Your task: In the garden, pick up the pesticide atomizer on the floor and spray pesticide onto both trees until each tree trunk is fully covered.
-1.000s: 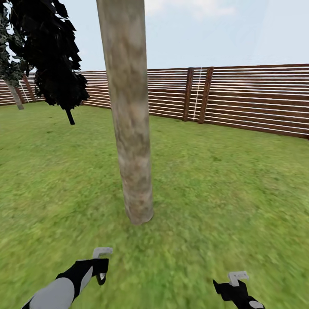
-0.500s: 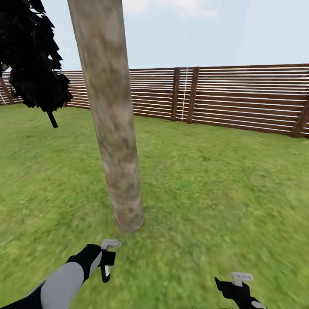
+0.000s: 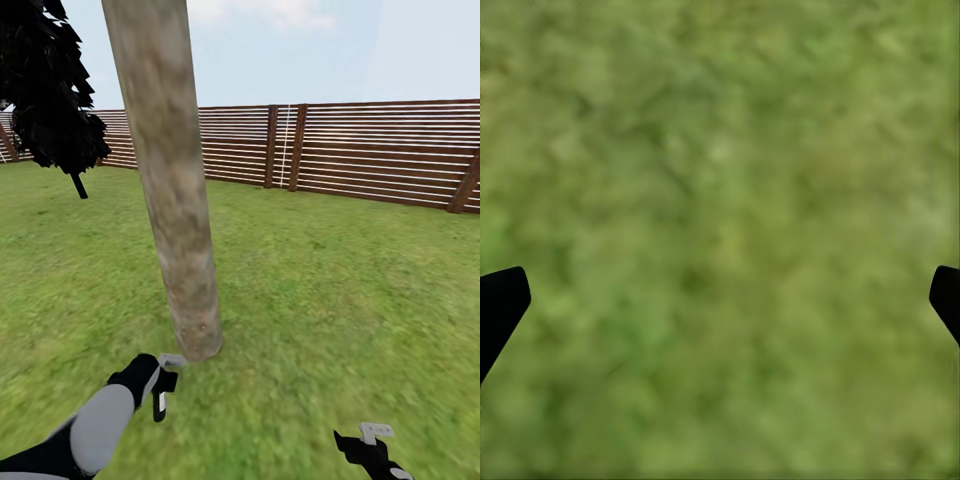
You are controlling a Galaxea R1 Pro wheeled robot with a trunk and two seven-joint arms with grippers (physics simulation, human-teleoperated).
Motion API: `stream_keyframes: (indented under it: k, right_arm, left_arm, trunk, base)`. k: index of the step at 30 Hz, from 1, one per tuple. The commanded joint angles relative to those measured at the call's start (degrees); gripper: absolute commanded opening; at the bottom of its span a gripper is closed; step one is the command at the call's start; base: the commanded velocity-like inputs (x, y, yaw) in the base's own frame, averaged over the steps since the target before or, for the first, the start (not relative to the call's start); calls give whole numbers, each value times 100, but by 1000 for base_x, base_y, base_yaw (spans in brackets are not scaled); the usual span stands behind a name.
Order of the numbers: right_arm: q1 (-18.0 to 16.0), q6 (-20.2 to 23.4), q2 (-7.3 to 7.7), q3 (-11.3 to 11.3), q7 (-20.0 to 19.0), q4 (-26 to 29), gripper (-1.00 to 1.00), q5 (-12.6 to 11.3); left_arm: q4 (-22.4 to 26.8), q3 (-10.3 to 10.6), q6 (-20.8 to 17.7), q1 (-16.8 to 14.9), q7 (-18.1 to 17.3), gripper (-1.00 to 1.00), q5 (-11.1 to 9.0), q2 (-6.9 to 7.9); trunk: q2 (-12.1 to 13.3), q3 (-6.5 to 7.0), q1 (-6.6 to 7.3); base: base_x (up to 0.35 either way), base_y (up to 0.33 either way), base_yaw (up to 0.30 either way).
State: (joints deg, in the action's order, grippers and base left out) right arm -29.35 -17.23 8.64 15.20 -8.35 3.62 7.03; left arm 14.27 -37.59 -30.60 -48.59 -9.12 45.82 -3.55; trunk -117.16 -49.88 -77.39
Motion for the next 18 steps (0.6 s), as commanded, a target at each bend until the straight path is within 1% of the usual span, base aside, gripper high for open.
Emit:
stream_keyframes:
  k: [1, 3, 6, 10, 11, 15, 17, 18]
  right_arm:
    - [0, 0, 3, 0, 0, 4, 100, 0]
    - [0, 0, 6, 0, 0, 6, 100, 0]
    - [0, 0, 5, 0, 0, 0, 100, 0]
    - [0, 0, -1, -1, 0, -2, 100, 0]
    - [0, 0, -2, -3, 0, -2, 100, 0]
    - [0, 0, -2, -5, 0, -2, 100, 0]
    - [0, 0, -2, -6, 0, -4, 100, 0]
    - [0, 0, -2, -7, 0, -7, 100, 0]
  left_arm:
    - [143, 5, -9, 14, -4, -100, -30, -8]
    - [256, 25, -14, 28, -6, -100, -31, -17]
    - [293, 30, -16, 33, -7, -100, -39, -32]
    - [246, 15, -3, -5, -39, -100, -63, -123]
    - [245, 15, -1, -3, -42, -100, -64, -127]
    - [294, 25, -13, 26, -54, -100, -39, -28]
    - [302, 30, -15, 32, -56, -100, -38, 93]
    - [303, 27, -12, 33, -60, -100, -42, 178]
  trunk:
    - [-42, -19, -23]
    - [-122, -55, -67]
    - [-242, -109, -133]
    - [-403, -181, -220]
    - [-443, -198, -242]
    - [-603, -270, -330]
    - [-683, -306, -374]
    - [-723, -324, -396]
  base:
    - [0, 0, 0]
    - [0, 0, 0]
    - [0, 0, 0]
    - [0, 0, 0]
    - [0, 0, 0]
    - [0, 0, 0]
    - [0, 0, 0]
    - [0, 0, 0]
